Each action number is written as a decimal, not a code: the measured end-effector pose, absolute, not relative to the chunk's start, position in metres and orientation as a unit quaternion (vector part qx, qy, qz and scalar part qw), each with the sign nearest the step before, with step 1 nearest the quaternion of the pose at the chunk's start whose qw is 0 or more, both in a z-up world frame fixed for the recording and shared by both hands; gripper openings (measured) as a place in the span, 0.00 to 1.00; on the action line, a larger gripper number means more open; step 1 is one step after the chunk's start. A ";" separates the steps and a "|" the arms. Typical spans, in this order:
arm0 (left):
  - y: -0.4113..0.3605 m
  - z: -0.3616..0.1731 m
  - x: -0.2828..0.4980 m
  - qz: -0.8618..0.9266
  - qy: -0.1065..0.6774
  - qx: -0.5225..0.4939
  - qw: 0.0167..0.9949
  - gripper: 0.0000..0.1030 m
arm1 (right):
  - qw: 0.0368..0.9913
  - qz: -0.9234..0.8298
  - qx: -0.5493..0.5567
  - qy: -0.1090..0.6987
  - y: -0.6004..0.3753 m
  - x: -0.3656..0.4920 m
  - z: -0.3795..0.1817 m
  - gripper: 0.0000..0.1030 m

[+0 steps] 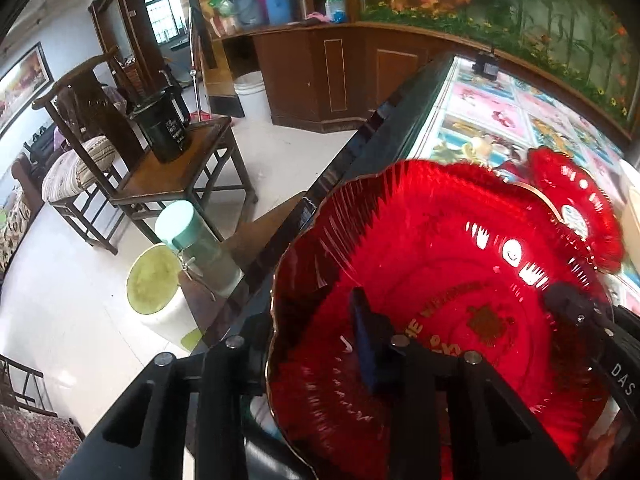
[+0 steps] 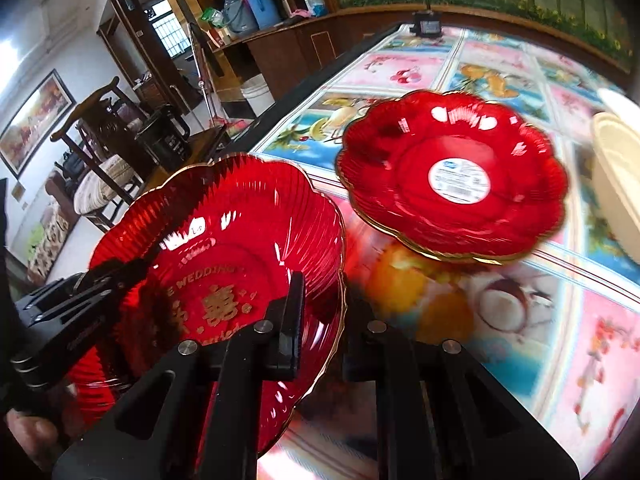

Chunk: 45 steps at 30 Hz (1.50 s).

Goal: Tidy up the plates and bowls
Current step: 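Grasp the red plate stack rim with the left tool and lift it, then grasp the red sticker plate with the right tool while the left tool holds the stack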

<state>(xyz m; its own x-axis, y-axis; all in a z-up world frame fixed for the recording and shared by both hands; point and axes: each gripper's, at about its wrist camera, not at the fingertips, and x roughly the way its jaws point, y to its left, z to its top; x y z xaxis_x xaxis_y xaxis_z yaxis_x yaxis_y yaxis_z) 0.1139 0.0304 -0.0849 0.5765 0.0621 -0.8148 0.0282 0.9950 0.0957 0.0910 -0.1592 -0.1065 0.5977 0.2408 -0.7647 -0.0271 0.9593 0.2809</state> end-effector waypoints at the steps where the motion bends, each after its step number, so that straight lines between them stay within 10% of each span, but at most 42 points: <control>1: 0.029 -0.087 0.115 0.011 0.461 0.055 0.886 0.34 | 0.887 0.075 0.116 0.440 -0.158 0.093 -0.107 0.14; 8: 0.019 -0.087 0.104 0.008 0.464 0.082 0.882 0.46 | 0.870 0.093 0.128 0.466 -0.161 0.098 -0.107 0.16; 11: 0.022 -0.082 0.097 0.029 0.463 0.087 0.882 0.69 | 0.865 0.114 0.163 0.461 -0.173 0.093 -0.102 0.16; 18: 0.037 -0.047 0.052 0.079 0.394 0.105 0.910 0.75 | 0.876 0.134 0.245 0.393 -0.233 0.055 -0.077 0.16; 23: 0.033 -0.006 0.028 0.075 0.336 0.081 0.935 0.78 | 0.889 0.069 0.284 0.352 -0.285 0.026 -0.061 0.46; 42: -0.051 0.007 0.031 -0.078 0.360 0.044 0.929 0.81 | 0.824 0.026 0.395 0.406 -0.325 0.112 -0.117 0.46; 45: -0.050 0.005 0.029 -0.082 0.367 0.040 0.926 0.81 | 0.826 0.011 0.383 0.414 -0.325 0.114 -0.119 0.18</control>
